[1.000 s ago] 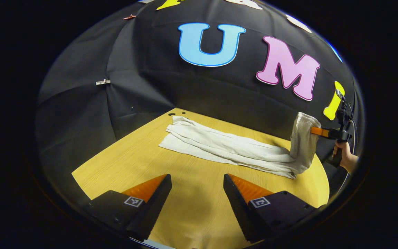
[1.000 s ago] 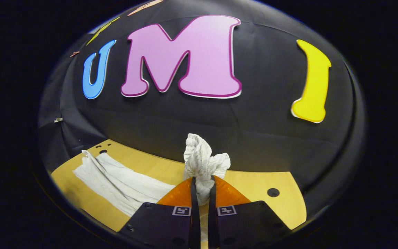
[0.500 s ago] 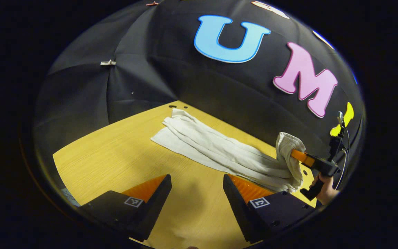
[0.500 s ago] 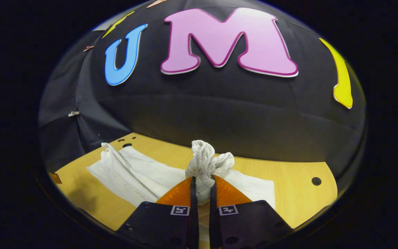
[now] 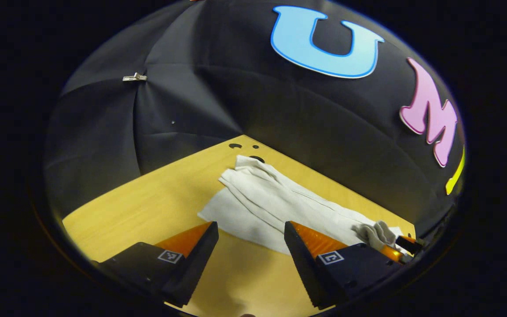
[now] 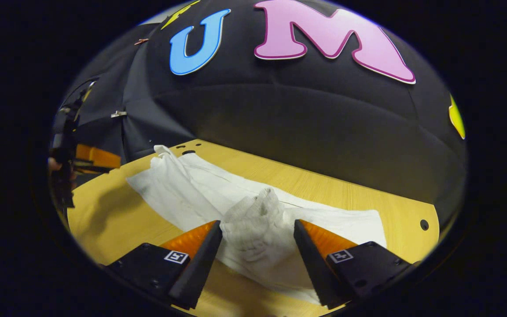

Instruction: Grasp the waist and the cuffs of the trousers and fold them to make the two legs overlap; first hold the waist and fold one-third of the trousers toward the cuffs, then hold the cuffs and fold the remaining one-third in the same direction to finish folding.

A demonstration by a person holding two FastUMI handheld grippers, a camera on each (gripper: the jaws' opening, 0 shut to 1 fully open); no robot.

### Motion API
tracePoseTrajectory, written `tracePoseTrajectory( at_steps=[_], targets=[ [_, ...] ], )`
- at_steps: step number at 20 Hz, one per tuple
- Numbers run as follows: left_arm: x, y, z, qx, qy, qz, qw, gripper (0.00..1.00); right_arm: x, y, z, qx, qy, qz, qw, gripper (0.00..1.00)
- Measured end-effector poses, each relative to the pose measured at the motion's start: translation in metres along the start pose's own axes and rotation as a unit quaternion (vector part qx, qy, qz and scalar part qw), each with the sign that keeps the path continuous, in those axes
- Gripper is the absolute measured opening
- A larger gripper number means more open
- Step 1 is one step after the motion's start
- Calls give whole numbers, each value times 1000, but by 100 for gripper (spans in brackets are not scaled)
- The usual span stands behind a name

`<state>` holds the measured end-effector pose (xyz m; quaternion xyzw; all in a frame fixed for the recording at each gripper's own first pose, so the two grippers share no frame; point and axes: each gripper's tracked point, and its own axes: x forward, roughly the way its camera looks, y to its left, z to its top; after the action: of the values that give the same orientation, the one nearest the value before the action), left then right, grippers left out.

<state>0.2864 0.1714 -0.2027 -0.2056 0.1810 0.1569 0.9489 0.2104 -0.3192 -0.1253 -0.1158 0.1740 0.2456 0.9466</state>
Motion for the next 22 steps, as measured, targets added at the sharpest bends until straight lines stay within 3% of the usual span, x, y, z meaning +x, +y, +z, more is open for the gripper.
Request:
tracePoseTrajectory(
  at_steps=[6,9,15,17,19,21,22],
  targets=[
    [77,13,27,-15,19,8,1000,96,-64,-35,-17,-30,15,-29,999,98],
    [108,21,21,23,39,21,999,96,-99,-62,-15,3,18,-57,998,98],
    [139,30,1,19,74,33,997,96,-156,-131,-7,45,14,-135,990,98],
    [141,26,-2,42,79,32,995,98,-172,-146,-12,50,23,-150,987,97],
    [145,25,-9,105,92,43,989,95,-180,-150,-19,58,30,-159,985,98],
    [150,12,-13,140,97,29,985,94,-182,-148,-30,74,46,-159,983,98],
    [151,10,-14,144,97,26,984,81,-184,-144,-36,80,52,-159,983,98]
  ],
)
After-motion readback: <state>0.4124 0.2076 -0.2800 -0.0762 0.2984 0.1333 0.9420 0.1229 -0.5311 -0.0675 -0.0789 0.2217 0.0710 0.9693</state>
